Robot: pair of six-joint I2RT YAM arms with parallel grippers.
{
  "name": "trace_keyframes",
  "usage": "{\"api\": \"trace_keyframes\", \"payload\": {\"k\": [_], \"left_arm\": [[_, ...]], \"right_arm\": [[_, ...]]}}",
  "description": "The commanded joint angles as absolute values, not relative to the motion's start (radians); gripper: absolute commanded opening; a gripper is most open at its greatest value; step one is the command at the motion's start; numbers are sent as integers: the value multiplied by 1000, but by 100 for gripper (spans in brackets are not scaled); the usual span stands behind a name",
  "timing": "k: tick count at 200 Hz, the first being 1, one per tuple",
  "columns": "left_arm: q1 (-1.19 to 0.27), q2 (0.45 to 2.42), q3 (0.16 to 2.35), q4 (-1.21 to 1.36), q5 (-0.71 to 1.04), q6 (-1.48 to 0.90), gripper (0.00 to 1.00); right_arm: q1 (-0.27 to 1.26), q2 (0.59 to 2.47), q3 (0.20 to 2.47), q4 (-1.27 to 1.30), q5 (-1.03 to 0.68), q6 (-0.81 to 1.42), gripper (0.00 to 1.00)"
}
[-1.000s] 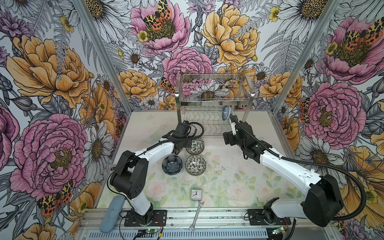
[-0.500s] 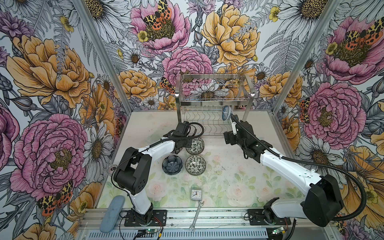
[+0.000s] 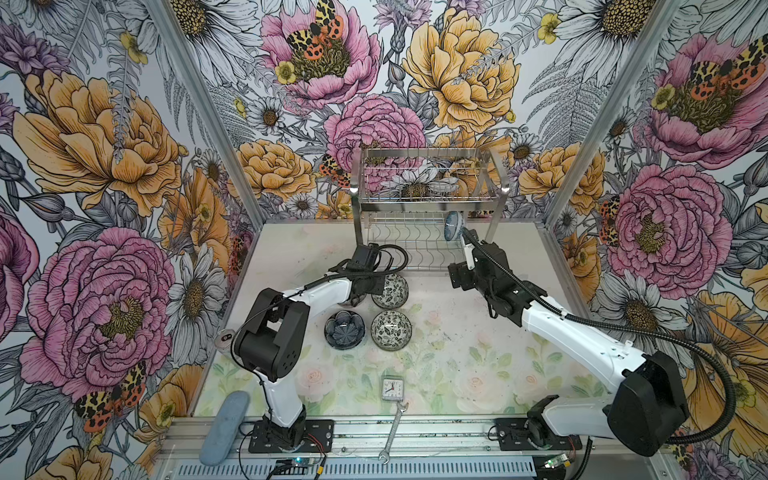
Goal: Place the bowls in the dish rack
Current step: 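Grasp the green leaf-patterned bowl rim with left gripper while right gripper withdraws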
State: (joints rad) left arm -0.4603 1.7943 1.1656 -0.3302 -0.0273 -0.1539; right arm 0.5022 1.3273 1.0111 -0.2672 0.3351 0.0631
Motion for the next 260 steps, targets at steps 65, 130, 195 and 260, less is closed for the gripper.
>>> {"api": "trace_keyframes", "payload": {"k": [65, 130, 195, 260], "left_arm": [[-454, 1811, 1183, -297, 0, -150, 17], [-454, 1791, 1176, -312, -8, -149, 8], [-453, 1745, 1172, -344, -32, -152, 0], [-456, 1681, 1194, -376, -51, -158, 0]], "right_arm": [[491, 1289, 1012, -278, 337, 66, 96], [487, 1272, 1002, -279, 339, 70, 96], [486, 1262, 996, -283, 339, 72, 96], [486, 1255, 1002, -298, 338, 79, 100]]}}
